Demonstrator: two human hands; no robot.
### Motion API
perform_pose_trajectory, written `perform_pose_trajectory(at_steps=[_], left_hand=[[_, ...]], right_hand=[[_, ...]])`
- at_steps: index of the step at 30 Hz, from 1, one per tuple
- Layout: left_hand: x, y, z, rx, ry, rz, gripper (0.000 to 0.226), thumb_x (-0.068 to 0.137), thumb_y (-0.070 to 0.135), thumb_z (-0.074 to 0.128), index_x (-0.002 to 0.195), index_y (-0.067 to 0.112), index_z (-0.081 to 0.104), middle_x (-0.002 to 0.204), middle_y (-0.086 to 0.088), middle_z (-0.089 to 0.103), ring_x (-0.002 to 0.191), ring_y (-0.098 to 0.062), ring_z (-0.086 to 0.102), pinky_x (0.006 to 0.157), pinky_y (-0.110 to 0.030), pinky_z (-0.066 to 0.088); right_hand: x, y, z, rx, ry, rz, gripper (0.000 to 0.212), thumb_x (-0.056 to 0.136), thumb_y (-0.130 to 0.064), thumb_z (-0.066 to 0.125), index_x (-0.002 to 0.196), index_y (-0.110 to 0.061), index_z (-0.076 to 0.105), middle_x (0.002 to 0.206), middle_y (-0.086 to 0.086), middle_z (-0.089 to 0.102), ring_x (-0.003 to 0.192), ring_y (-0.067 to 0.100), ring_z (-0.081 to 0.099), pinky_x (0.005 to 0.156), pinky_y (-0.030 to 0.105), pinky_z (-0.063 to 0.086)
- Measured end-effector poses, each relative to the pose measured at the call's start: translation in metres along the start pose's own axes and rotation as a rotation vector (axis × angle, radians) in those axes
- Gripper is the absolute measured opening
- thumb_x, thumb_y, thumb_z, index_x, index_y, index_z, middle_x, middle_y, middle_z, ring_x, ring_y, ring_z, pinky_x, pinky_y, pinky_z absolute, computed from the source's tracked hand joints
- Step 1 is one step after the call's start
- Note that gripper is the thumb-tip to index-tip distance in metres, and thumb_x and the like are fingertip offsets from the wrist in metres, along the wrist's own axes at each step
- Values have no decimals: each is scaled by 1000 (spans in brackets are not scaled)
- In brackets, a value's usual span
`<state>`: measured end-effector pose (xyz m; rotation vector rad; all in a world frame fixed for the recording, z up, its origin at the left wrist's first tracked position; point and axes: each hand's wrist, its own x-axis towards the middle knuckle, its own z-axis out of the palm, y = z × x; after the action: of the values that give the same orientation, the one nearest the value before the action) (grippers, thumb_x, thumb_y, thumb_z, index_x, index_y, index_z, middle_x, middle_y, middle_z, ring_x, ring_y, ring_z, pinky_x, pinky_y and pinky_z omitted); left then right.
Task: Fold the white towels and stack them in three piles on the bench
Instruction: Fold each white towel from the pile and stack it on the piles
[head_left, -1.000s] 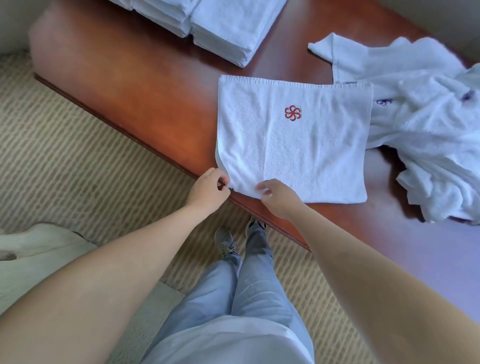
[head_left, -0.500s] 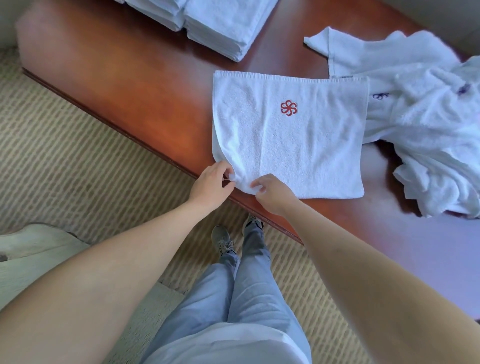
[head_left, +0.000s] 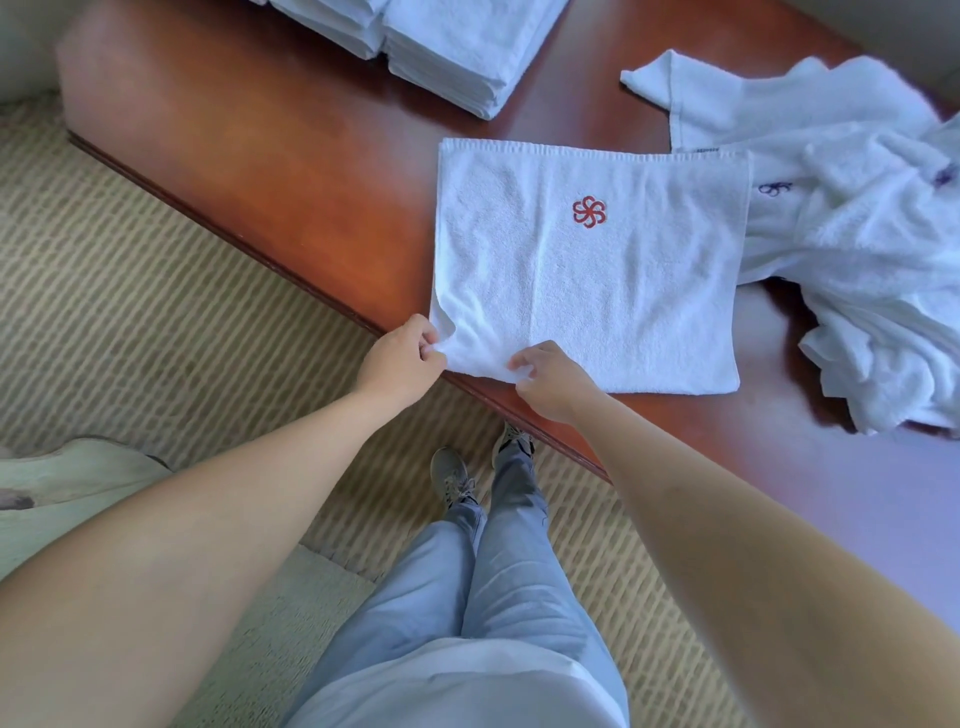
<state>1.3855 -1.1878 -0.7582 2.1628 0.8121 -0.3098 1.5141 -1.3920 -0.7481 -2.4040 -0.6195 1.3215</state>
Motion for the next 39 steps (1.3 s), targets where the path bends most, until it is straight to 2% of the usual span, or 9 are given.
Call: perform_pose_trajectory(at_steps=[4, 8, 13, 18, 21, 26, 32, 36, 39], left_hand=[[-3, -12, -4, 56, -80, -30, 11, 92, 18, 54, 87, 13, 63, 92, 5, 50, 78, -21, 53, 71, -35, 45], [-7, -11, -2, -289, -179, -230, 13, 93, 18, 59, 91, 5, 59, 118, 1, 49, 88, -13, 52, 84, -32, 51], [-11, -9, -5, -615, -220, -378, 24, 92, 37, 75, 86, 20, 59, 100, 4, 67, 91, -10, 70, 90, -32, 57], [-7, -5, 1, -694, -127, -487, 17, 93, 22, 75, 92, 16, 59, 107, -4, 70, 91, -13, 74, 91, -32, 59], [-8, -8, 0, -679, -109, -524, 11, 94, 20, 71, 97, 15, 61, 110, -6, 70, 91, -15, 73, 91, -34, 59], [-12, -4, -3, -684, -96, -523, 23, 93, 23, 75, 111, 16, 63, 110, -5, 72, 92, -16, 74, 83, -30, 59], [-13, 11, 1, -633, -127, -568, 31, 96, 27, 72, 121, 11, 65, 113, -5, 72, 96, -16, 68, 99, -36, 56], [-13, 15, 0, -668, -132, -619, 29, 97, 21, 70, 123, 9, 65, 112, -6, 67, 92, -15, 63, 97, -35, 56], [-14, 16, -2, -706, -132, -639, 22, 98, 19, 68, 119, 12, 65, 120, -6, 67, 99, -17, 67, 89, -32, 57]], right_hand=[[1, 0, 1, -11, 6, -4, 38, 99, -16, 49, 134, -24, 59, 144, -5, 38, 120, 20, 55, 96, 33, 46], [1, 1, 2, -7, 10, -10, 38, 99, -15, 49, 135, -24, 58, 143, -5, 38, 121, 19, 54, 96, 32, 45], [-1, 1, 2, -2, 14, -30, 39, 99, -14, 48, 135, -23, 58, 144, -4, 39, 122, 19, 53, 95, 31, 44], [-16, 21, -7, 133, 67, -42, 37, 100, -15, 45, 131, -24, 61, 140, -9, 47, 118, 13, 54, 88, 26, 44], [-29, 49, -17, 210, 196, 55, 37, 100, -12, 43, 128, -22, 64, 134, -6, 53, 105, 14, 57, 75, 22, 44], [-51, 112, -43, 295, 445, 272, 37, 96, -13, 48, 128, -21, 64, 132, -2, 55, 105, 20, 59, 88, 33, 47], [-57, 160, -65, 516, 712, 685, 57, 91, -26, 61, 145, -19, 45, 146, 11, 38, 127, 37, 47, 96, 44, 49], [-50, 175, -81, 982, 647, 737, 44, 88, -24, 64, 127, -8, 55, 102, 5, 60, 84, 22, 59, 71, 33, 52], [-46, 179, -88, 1152, 557, 692, 26, 90, -24, 73, 109, -10, 61, 94, 0, 58, 82, 12, 60, 76, 27, 55]])
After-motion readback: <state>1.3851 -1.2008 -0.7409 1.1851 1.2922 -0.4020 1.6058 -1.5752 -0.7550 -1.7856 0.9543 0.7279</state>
